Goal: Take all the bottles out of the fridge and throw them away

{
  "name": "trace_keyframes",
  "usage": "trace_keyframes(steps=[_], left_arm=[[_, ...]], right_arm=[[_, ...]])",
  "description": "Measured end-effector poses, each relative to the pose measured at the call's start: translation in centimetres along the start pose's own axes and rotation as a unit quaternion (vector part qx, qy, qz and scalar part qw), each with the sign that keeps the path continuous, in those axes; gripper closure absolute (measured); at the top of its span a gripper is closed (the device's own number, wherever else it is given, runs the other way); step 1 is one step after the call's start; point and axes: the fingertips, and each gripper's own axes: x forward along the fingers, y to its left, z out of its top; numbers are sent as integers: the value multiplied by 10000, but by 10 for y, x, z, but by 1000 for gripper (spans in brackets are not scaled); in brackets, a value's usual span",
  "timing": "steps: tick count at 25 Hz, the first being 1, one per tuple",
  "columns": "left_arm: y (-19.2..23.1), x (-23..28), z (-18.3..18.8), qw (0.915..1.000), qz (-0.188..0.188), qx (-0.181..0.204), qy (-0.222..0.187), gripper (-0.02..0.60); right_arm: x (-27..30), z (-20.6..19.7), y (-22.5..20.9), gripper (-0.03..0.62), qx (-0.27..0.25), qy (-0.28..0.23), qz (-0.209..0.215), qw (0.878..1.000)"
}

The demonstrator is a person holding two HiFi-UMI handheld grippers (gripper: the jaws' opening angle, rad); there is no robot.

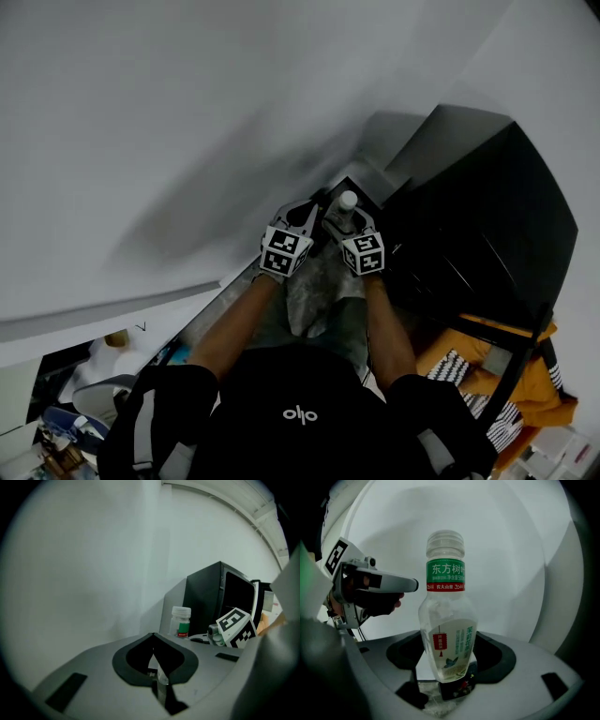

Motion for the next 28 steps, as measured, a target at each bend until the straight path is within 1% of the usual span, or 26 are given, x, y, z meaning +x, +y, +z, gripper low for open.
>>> trace_keyframes(steps=[4, 6, 9, 13, 15, 18, 21, 25, 26, 27, 28], left_arm=[[24, 38, -48, 10000, -4, 50, 36, 575], [34, 51, -69, 10000, 31, 44, 80, 575], [47, 62, -93, 9999, 52, 27, 146, 575], [58, 61, -102, 9995, 17, -90, 292, 575], [61, 55, -94, 9993, -22, -133, 339, 574], [61, 45, -68, 9991, -116, -172, 372, 574], [54, 33, -32, 9986, -266, -206, 416, 575], [39, 14, 20, 9974, -468, -212, 513, 575], [34, 10, 34, 9970, -530, -204, 526, 575], [28, 5, 50, 9966, -605, -189, 532, 574], [22, 1, 66, 9961, -682, -170, 534, 575]], right_arm=[[52, -52, -24, 269, 26, 59, -33, 10000], [72, -70, -31, 267, 66, 56, -10, 10000], [96, -82, -35, 267, 63, 12, 71, 10000], [107, -84, -34, 258, 188, 78, 102, 9997], [103, -76, -29, 252, 209, 167, 116, 9996], [86, -50, -24, 252, 248, 226, 37, 9994], [56, -15, -14, 252, 353, 260, -95, 9990], [8, 44, -1, 255, 455, 211, -273, 9984], [-6, 60, 2, 262, 495, 180, -330, 9981], [-19, 75, 4, 295, 535, 140, -416, 9976], [-34, 91, 5, 346, 569, 95, -531, 9969]])
